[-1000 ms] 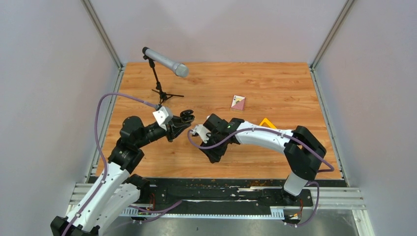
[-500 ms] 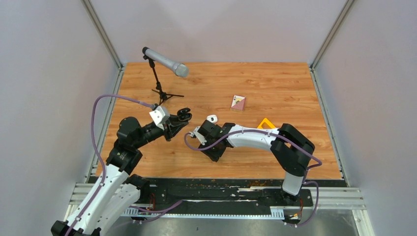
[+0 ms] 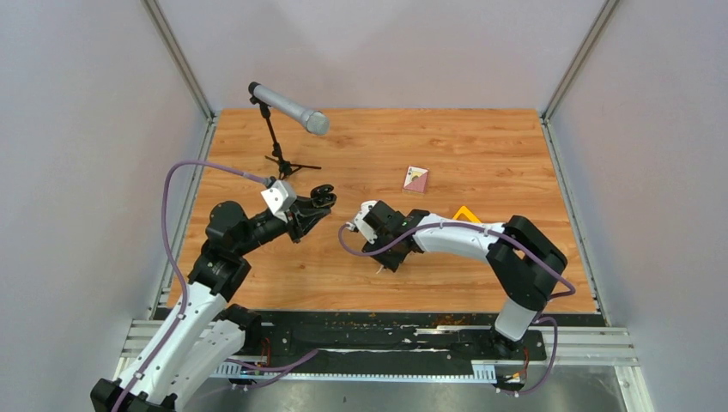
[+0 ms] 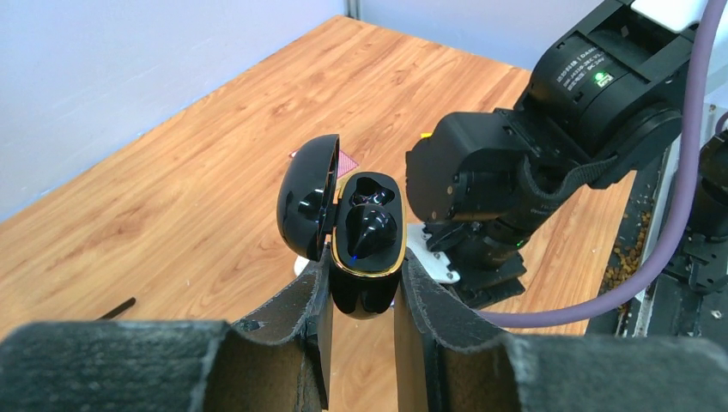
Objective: Insert the wireless bluetooth earbuds into the charging case
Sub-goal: Pick up the earbud from the center of the board.
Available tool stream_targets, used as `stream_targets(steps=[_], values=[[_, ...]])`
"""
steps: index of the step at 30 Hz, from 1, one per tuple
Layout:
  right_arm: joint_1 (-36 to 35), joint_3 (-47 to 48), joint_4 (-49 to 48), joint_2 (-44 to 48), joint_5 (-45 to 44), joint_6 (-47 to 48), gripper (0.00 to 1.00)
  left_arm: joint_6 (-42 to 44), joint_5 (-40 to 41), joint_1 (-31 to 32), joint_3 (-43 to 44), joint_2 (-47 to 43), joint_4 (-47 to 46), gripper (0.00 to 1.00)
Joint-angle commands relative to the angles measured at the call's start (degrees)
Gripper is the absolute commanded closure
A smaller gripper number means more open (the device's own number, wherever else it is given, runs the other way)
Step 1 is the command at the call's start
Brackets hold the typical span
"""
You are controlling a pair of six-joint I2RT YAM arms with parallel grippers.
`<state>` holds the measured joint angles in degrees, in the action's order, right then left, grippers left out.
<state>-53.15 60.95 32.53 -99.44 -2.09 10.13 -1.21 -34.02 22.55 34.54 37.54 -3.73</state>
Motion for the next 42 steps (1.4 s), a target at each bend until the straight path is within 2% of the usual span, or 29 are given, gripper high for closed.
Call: stream_targets(steps=[1,6,9,13,17,22,25,32,42], values=[[1.19,-1.73,-3.00,4.90,0.97,6.17,0.50,-1.97,-0.86,-0.31,0.10,0.62,-4.72,1.00],[2.19,-3.33,-2.85,7.94,5.75,9.94,0.49,-2.48,-1.14,-0.31,0.18,1.17,-5.59,1.00],[4.32,-3.77,-1.98,9.84,13.82,16.32,0.54,-2.23,-1.09,-0.31,0.37,1.15,-4.70,1.00],[12.19,-5.47,-3.23,12.35,27.54,24.36,0.57,-1.71,-1.50,-0.33,1.13,1.58,-3.00,1.00],[15.17,-5.74,-1.12,11.04,34.02,34.15,0.66,-0.82,-1.92,-0.31,2.29,2.78,-1.81,1.00],[15.13,-11.55,-8.24,12.41,33.80,41.96,0.66,0.36,-1.74,-0.31,3.67,4.15,-0.47,1.00],[14.97,-12.87,-11.34,12.39,33.48,43.29,0.65,0.67,-1.66,-0.31,4.16,4.84,-0.24,1.00],[13.81,-13.13,-11.40,11.19,32.89,49.92,0.65,0.60,-1.45,-0.31,4.27,5.75,-1.34,1.00],[11.19,-11.30,-8.84,7.70,30.58,54.62,0.65,0.42,-1.14,-0.32,3.31,5.06,-1.76,1.00]])
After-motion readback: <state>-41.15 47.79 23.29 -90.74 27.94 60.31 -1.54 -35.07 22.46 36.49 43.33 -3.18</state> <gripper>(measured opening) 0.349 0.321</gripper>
